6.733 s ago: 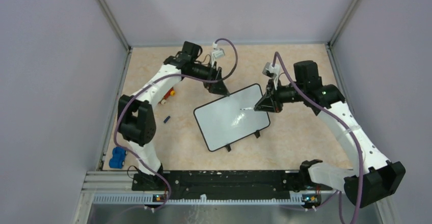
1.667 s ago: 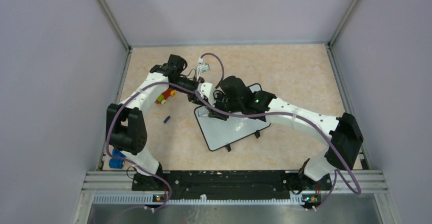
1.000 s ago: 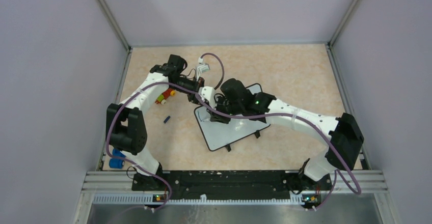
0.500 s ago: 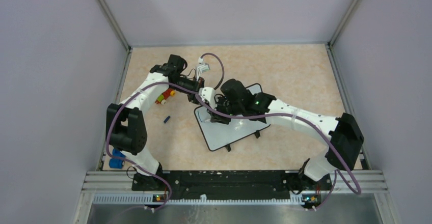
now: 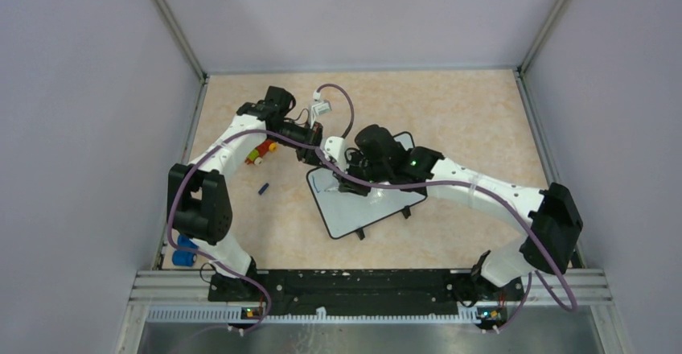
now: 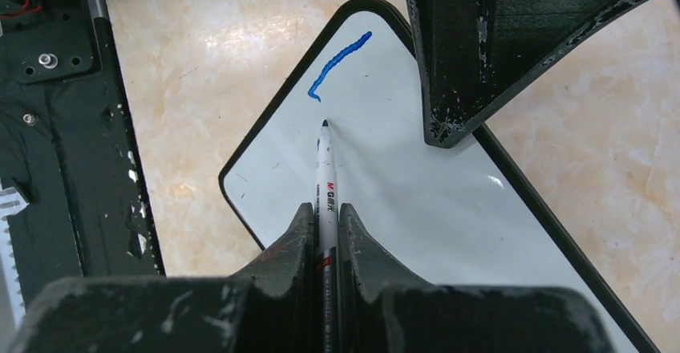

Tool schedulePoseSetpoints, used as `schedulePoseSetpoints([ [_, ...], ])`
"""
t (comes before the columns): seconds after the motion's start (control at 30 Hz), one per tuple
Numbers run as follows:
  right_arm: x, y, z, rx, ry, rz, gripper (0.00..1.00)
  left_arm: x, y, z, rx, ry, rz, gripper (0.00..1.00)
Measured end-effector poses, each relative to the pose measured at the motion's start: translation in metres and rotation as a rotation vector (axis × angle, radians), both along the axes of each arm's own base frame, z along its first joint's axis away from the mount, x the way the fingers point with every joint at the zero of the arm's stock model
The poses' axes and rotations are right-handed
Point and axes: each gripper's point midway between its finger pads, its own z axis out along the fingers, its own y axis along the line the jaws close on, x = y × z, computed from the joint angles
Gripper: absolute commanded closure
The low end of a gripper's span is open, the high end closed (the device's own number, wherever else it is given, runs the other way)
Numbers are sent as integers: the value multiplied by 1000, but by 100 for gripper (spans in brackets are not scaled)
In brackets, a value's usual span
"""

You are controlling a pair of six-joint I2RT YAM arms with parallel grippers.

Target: Write a sentence on the whiteboard

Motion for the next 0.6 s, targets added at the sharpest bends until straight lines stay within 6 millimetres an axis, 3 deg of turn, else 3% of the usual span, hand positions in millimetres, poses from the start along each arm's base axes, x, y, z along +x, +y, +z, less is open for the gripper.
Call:
schedulePoseSetpoints([
  [0.33,-7,2,6,25,16,29,100,0,0,0,0,0,0,100],
  [0.6,1,-1,6,18,4,-18,100,0,0,0,-1,1,0,100],
])
